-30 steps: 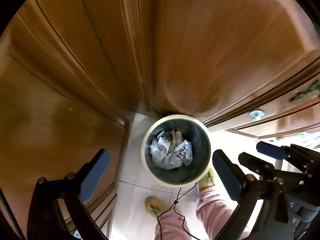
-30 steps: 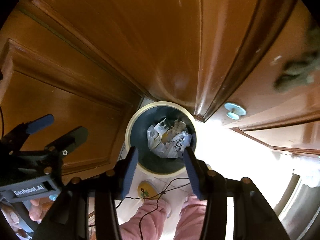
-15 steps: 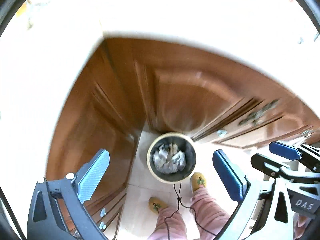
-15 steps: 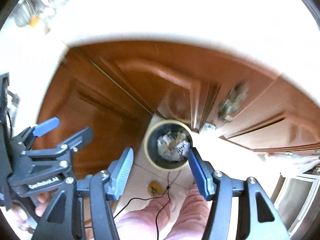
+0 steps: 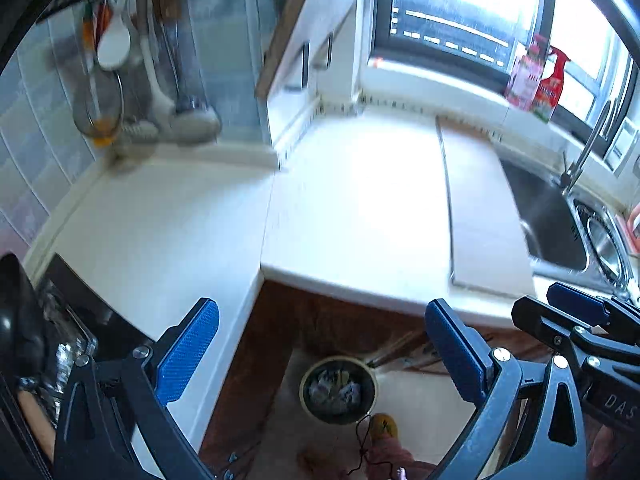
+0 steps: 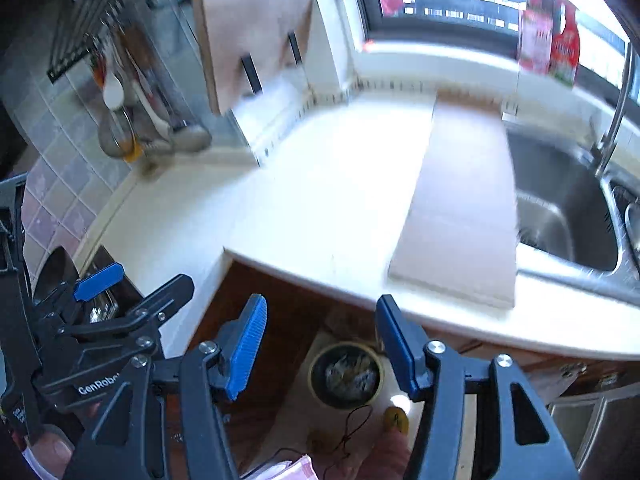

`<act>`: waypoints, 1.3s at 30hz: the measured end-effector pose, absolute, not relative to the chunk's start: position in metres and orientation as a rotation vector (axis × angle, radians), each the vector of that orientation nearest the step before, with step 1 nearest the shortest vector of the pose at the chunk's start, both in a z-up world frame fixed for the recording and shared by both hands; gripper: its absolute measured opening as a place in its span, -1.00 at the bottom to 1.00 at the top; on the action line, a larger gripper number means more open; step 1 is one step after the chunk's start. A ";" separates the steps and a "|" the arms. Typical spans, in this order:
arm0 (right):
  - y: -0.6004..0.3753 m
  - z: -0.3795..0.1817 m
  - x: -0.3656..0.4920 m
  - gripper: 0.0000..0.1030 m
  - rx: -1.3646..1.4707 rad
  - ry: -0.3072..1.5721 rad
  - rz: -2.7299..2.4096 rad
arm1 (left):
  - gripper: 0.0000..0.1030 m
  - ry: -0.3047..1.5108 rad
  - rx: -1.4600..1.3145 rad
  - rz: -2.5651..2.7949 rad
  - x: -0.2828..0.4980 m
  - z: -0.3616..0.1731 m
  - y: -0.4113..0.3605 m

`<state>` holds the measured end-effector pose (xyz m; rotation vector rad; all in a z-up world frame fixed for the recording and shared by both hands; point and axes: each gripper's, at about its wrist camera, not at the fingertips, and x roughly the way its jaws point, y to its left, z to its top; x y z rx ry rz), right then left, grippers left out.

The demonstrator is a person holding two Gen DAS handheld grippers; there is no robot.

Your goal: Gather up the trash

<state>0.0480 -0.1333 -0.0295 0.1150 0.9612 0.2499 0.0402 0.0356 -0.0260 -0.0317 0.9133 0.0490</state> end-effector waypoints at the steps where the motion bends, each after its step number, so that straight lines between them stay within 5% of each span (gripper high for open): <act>1: -0.133 -0.022 0.046 0.12 0.113 0.945 0.252 | 0.98 0.898 -0.034 0.046 0.038 -0.017 0.033; 16: -0.137 0.051 0.024 0.12 0.064 0.765 0.218 | 0.98 0.767 -0.045 0.086 0.022 0.055 0.017; 39: -0.143 0.062 0.017 0.12 0.045 0.710 0.203 | 0.98 0.747 -0.017 0.120 0.016 0.065 0.005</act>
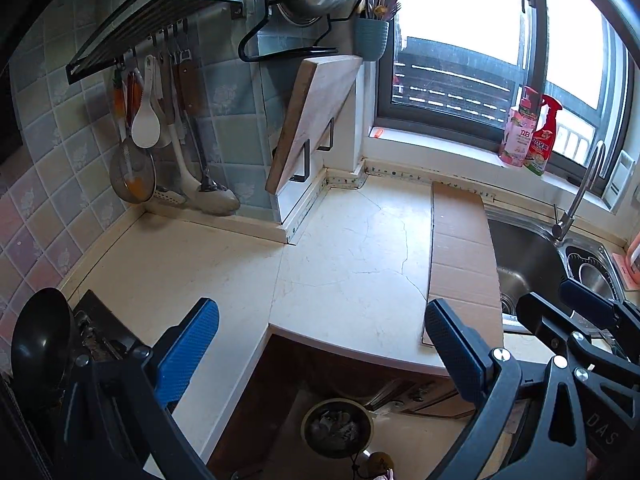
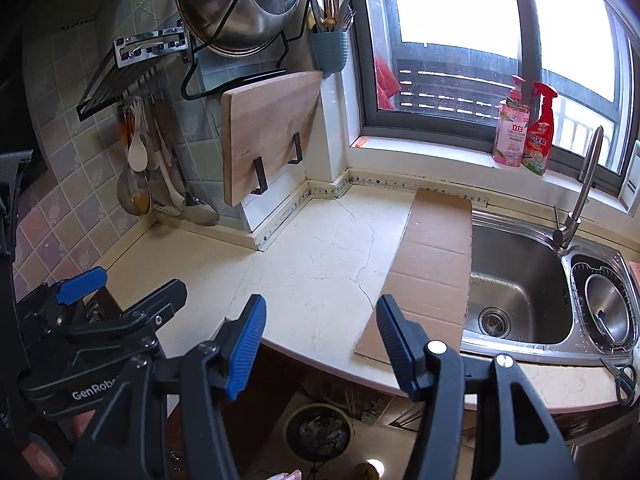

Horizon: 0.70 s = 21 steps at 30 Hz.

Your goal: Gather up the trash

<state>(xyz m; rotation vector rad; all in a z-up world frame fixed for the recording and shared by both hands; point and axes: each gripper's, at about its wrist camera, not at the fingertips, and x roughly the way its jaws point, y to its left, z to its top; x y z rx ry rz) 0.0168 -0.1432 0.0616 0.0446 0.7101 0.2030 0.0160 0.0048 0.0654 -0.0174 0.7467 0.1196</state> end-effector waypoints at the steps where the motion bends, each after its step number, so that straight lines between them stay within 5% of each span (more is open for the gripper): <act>1: -0.143 0.062 0.017 0.12 0.043 0.709 0.201 | 0.98 0.748 -0.018 0.119 0.016 0.065 0.005; 21: -0.142 0.060 0.026 0.12 0.034 0.720 0.188 | 0.98 0.768 -0.008 0.127 0.024 0.061 0.004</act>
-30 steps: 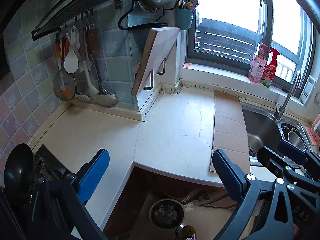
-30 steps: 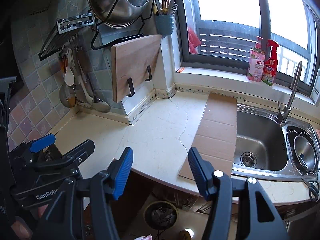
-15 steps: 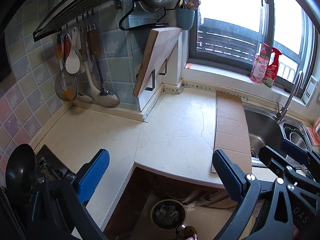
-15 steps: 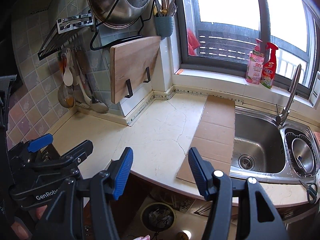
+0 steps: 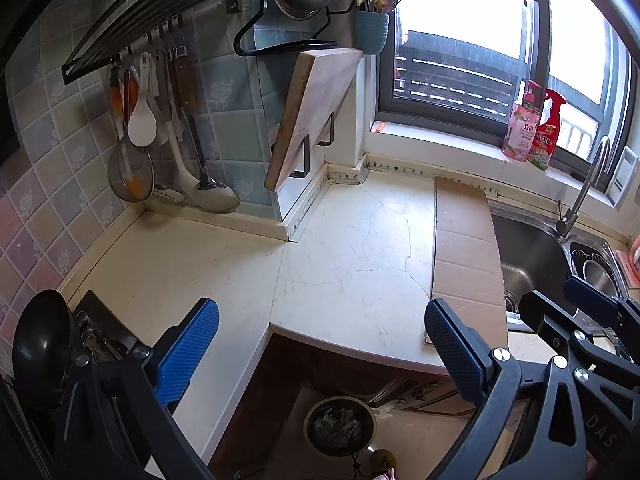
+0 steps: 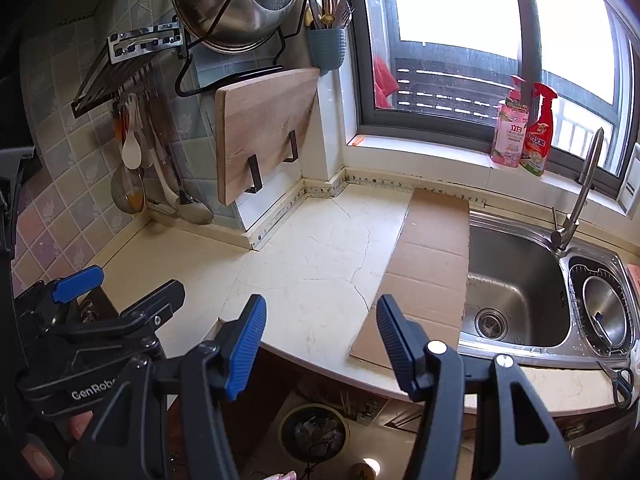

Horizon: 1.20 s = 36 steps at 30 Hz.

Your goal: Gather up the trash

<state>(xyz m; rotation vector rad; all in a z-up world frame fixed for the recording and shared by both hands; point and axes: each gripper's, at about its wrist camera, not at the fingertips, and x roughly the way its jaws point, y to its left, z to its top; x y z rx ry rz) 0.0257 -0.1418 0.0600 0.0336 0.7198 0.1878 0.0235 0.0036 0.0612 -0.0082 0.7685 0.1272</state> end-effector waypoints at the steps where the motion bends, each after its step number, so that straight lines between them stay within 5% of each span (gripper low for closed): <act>1: -0.142 0.060 0.026 0.12 0.033 0.720 0.187 | 0.98 0.770 -0.007 0.127 0.025 0.061 0.003; 36: -0.155 0.053 0.039 0.12 0.036 0.742 0.202 | 0.97 0.793 0.008 0.140 0.041 0.054 -0.007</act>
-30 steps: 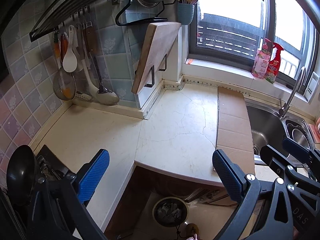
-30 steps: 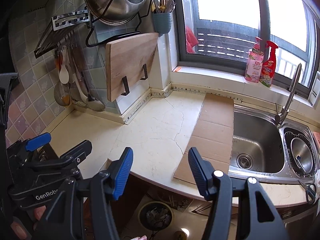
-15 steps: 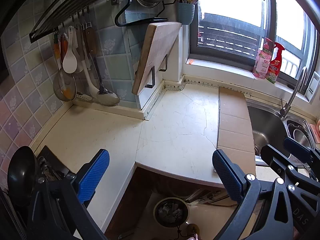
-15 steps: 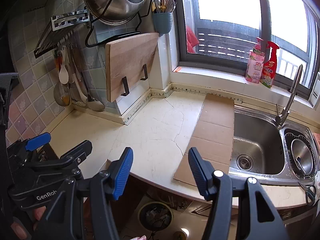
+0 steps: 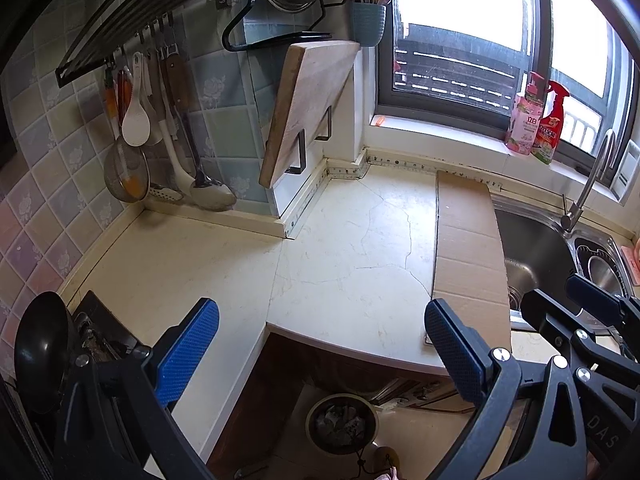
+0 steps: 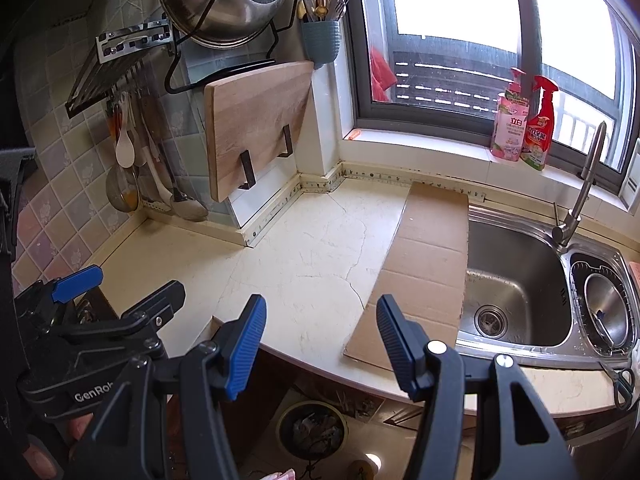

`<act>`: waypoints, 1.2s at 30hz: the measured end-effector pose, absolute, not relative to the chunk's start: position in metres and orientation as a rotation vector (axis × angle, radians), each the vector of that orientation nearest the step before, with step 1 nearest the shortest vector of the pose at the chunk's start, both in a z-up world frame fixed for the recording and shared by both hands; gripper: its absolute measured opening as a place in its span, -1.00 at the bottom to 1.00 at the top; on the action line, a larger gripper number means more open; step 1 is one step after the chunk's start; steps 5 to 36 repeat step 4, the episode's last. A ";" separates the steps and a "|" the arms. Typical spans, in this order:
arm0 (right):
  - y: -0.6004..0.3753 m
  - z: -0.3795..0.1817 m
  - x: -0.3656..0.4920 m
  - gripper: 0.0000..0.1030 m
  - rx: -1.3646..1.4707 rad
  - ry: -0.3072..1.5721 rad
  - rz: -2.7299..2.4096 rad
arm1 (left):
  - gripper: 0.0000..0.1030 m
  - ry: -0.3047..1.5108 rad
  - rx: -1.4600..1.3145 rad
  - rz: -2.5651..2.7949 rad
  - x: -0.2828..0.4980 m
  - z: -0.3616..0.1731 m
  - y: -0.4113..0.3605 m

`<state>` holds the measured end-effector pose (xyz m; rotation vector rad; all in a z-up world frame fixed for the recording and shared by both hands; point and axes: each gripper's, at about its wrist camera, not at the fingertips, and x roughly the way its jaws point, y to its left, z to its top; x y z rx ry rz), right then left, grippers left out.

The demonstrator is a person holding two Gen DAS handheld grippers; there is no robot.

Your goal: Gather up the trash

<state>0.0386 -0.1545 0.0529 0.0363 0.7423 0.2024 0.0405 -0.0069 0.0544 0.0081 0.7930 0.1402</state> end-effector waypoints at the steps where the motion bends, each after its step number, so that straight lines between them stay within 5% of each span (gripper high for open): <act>1: -0.155 0.052 0.039 0.12 0.036 0.745 0.205 | 0.97 0.796 0.009 0.140 0.041 0.054 -0.008; 36: -0.156 0.050 0.043 0.12 0.031 0.752 0.212 | 0.97 0.807 0.006 0.147 0.043 0.050 -0.008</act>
